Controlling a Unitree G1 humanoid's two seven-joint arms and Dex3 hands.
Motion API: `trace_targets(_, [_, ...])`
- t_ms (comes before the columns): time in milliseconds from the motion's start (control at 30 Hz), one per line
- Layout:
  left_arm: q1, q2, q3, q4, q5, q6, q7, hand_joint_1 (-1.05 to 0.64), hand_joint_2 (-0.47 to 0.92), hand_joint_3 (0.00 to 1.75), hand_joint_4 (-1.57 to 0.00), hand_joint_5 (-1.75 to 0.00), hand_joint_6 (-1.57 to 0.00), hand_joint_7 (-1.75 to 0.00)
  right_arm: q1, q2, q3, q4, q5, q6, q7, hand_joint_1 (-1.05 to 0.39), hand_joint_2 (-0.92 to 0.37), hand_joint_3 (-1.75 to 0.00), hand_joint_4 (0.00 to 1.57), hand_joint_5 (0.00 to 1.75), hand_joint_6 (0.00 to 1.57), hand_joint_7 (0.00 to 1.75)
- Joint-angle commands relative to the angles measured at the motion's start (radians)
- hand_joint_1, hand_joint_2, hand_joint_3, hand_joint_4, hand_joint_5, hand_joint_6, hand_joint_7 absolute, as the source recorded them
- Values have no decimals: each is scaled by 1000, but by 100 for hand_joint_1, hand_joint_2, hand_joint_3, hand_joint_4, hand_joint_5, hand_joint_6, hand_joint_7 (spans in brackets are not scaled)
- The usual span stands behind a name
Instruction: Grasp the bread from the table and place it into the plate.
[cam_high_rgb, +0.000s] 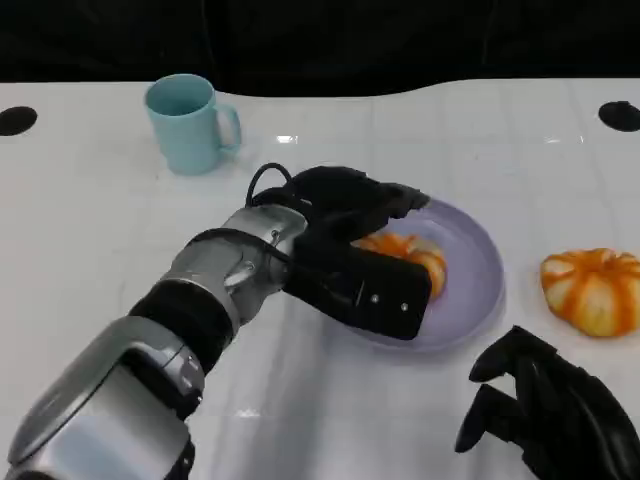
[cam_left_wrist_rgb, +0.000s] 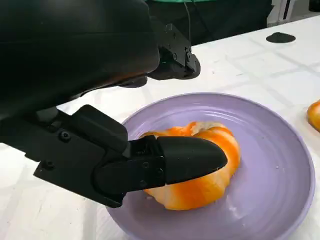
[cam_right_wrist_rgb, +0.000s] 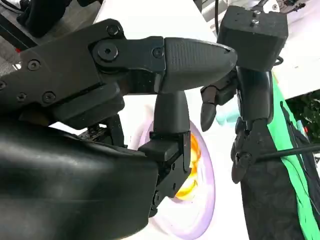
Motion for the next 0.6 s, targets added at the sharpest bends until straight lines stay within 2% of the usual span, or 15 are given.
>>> trace_targets(33, [12,36,36,-52,-48,-20,-38,-103,92,80,-8,-12,-16,0,2,-13,-12,-8,5,-6,3,-52,-92,-53,61,175,41,172])
trace_targets(300, [89,78,100,-157,-151,-55,-96,-101,92,74,-9,-13,-15,0,0,-11,-22,-11,17,13,-2,-51,-92,-54,61,175,41,172])
trace_targets(600, [225,104,221,-260,-307,-141,-110,-88,92,54,-28,-25,-26,-5,-3,-16,-26,-13,19,21,-2,-49,-92,-54,62,175,41,171])
